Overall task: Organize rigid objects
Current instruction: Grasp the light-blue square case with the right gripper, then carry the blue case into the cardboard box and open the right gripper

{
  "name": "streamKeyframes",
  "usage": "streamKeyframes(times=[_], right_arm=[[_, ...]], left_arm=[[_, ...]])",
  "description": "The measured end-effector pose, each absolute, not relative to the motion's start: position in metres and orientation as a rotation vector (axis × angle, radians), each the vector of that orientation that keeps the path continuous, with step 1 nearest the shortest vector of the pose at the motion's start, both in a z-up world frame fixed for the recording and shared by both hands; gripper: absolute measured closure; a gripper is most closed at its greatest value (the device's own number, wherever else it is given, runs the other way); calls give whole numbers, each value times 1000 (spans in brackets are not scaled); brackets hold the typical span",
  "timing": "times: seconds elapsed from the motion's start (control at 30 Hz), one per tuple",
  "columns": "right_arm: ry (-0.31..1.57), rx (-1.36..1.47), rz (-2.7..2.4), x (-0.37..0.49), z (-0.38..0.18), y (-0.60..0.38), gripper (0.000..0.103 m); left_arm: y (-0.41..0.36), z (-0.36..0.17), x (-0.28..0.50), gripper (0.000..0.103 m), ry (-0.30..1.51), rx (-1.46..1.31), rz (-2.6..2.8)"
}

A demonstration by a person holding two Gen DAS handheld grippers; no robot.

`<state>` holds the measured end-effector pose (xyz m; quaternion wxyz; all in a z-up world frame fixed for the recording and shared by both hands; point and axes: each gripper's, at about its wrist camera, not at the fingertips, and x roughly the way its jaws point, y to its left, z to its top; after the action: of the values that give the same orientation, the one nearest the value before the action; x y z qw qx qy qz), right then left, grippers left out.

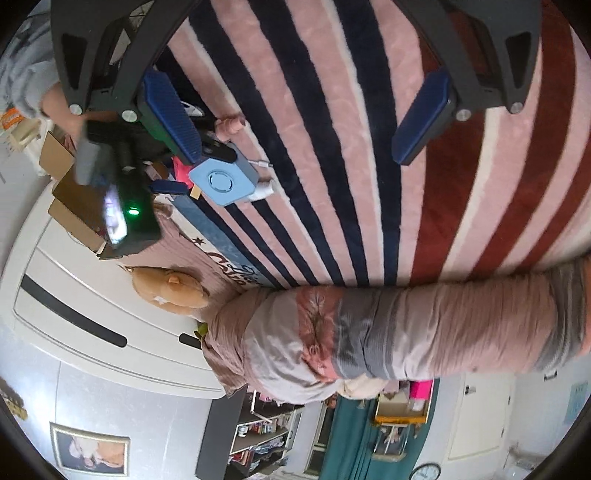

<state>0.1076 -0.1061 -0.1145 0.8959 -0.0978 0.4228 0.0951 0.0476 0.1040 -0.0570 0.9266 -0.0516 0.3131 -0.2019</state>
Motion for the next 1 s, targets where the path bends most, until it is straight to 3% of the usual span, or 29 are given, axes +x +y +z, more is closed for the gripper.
streamKeyframes(times=[0.17,0.3,0.57,0.8,0.87,1.0], right_arm=[[933,-190,162,133,-134,-109,6],[930,-213,127,140,-139,-111,25],[846,-219,247,119,-118,-106,26],[639,-165,559,53,-51,-98,26],[565,-139,625,33,-28,-106,26],[443,-106,686,-2,6,-133,26]], left_arm=[[107,-65,49,1,637,-94,-399],[112,-67,49,1,636,-111,-409],[107,-55,47,1,636,-157,-486],[72,-15,43,1,648,-172,-599],[57,-1,40,4,648,-180,-644],[21,27,39,24,658,-196,-722]])
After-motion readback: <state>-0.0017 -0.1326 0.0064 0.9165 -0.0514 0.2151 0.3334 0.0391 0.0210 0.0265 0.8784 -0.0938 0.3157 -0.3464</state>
